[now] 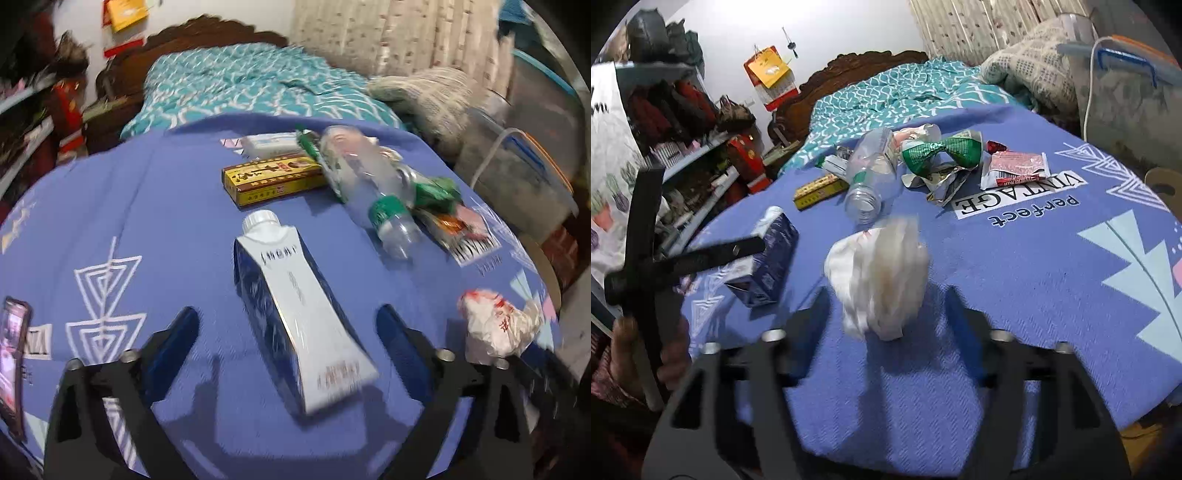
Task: Collect trash
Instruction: 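Carry the carton with the left tool while the right tool carries the bag, both releasing into the beige bin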
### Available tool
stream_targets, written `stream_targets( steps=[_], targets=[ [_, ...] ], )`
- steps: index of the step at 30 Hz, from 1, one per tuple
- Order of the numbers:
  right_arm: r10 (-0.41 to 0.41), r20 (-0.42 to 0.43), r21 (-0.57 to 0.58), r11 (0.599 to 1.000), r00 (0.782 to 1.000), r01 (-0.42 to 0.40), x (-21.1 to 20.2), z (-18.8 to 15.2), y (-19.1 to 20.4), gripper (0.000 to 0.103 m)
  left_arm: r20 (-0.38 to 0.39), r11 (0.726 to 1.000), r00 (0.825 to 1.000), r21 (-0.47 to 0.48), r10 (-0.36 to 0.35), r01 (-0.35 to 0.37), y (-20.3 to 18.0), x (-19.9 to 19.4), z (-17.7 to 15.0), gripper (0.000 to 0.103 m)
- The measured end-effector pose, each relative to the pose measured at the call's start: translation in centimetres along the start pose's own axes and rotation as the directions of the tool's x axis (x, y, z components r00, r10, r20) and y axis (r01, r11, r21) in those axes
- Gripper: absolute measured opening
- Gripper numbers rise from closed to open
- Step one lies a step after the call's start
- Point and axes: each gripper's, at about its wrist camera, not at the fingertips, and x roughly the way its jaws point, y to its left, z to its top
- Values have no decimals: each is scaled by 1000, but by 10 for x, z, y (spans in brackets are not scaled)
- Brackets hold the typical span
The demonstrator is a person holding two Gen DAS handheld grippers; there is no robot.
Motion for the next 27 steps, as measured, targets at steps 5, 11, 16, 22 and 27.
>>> stream_targets(
  steps=[5,11,16,22,27],
  targets=[
    [-12,-27,-20,1000,1000,11,21,-1,3,71,-9,999,1000,30,-30,30,-2,1,-8,55],
    [-12,-37,10,1000,999,12,32,10,-8,76,8,991,994,77,-109,108,-11,-27,-25,50],
    [-20,-81,88,996,996,27,34,18,-28,77,14,971,976,99,-219,216,-29,-46,-16,37],
    [-106,-22,62,992,994,107,-1,8,-42,77,20,948,957,151,-288,282,-48,-50,-2,25],
    [-125,-15,86,988,992,126,-5,12,-51,77,-35,950,966,176,-255,257,-54,-39,-10,57]
  ],
)
